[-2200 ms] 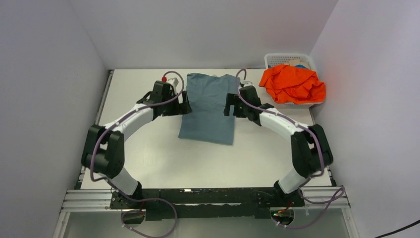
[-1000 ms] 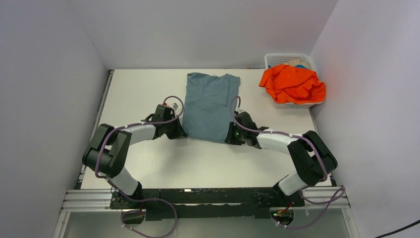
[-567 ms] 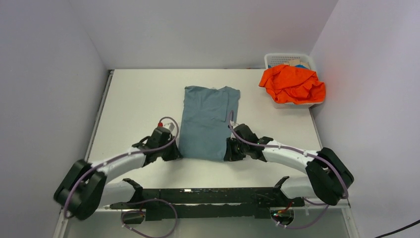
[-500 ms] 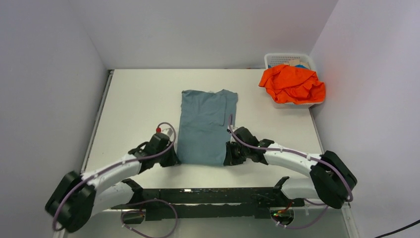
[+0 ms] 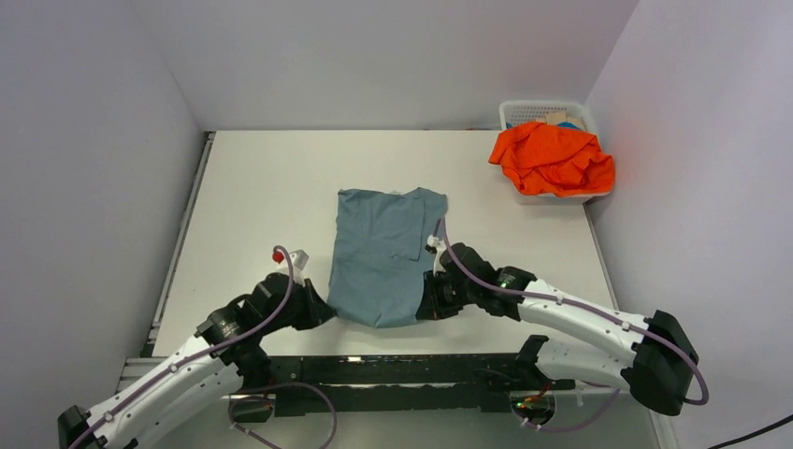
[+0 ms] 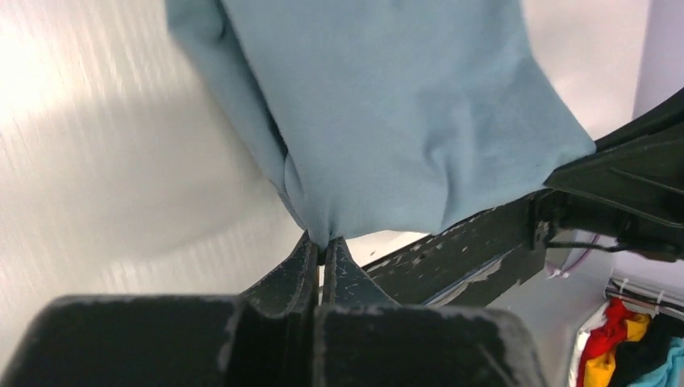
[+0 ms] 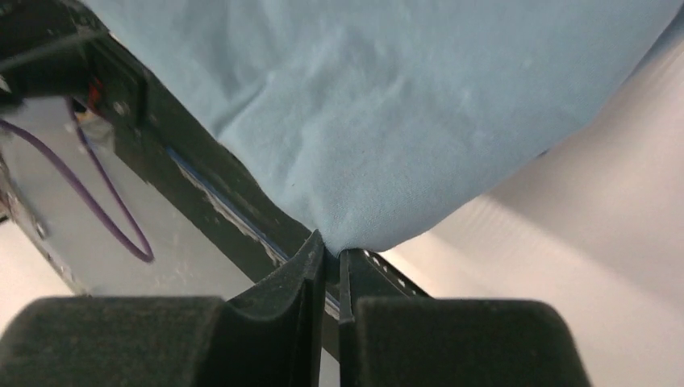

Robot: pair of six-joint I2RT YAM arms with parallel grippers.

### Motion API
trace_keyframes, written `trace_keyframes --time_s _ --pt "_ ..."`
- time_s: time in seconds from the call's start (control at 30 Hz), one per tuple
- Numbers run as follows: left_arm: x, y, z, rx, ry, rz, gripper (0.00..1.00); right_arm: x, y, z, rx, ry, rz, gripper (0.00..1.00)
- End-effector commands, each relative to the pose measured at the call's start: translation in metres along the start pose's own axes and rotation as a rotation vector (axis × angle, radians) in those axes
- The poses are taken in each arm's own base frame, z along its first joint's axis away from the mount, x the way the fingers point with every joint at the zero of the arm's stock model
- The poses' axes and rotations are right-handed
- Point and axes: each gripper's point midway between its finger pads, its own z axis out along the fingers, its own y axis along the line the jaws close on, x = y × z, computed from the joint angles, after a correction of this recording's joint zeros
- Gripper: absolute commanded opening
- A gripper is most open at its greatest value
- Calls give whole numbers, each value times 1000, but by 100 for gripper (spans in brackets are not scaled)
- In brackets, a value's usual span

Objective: Fold and stack the t-shirts
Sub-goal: Fold the long partially folded tshirt into a neat square

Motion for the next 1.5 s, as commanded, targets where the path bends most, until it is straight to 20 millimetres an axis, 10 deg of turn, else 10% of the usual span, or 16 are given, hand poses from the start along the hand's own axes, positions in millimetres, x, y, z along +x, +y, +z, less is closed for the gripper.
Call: trace_keyframes --time_s 0.0,0.53,0.93,1.27,1.4,1.47 --pt "-72 -53 -21 59 -216 111 0 -74 21 -41 46 -255 -54 3" --pt "-265 -88 11 -162 -506 162 0 -237 -47 -84 192 -590 68 3" --pt "-320 -61 81 -246 -411 123 0 -285 -109 -57 178 -542 156 3" --pt "-329 -29 143 -308 -270 67 0 -320 -158 -24 194 -517 226 13" --pt "-338 -22 155 -331 -271 59 29 -337 -173 -9 198 -499 216 28" --pt "-347 -26 155 -322 -276 64 53 -348 -177 -9 214 -488 196 63"
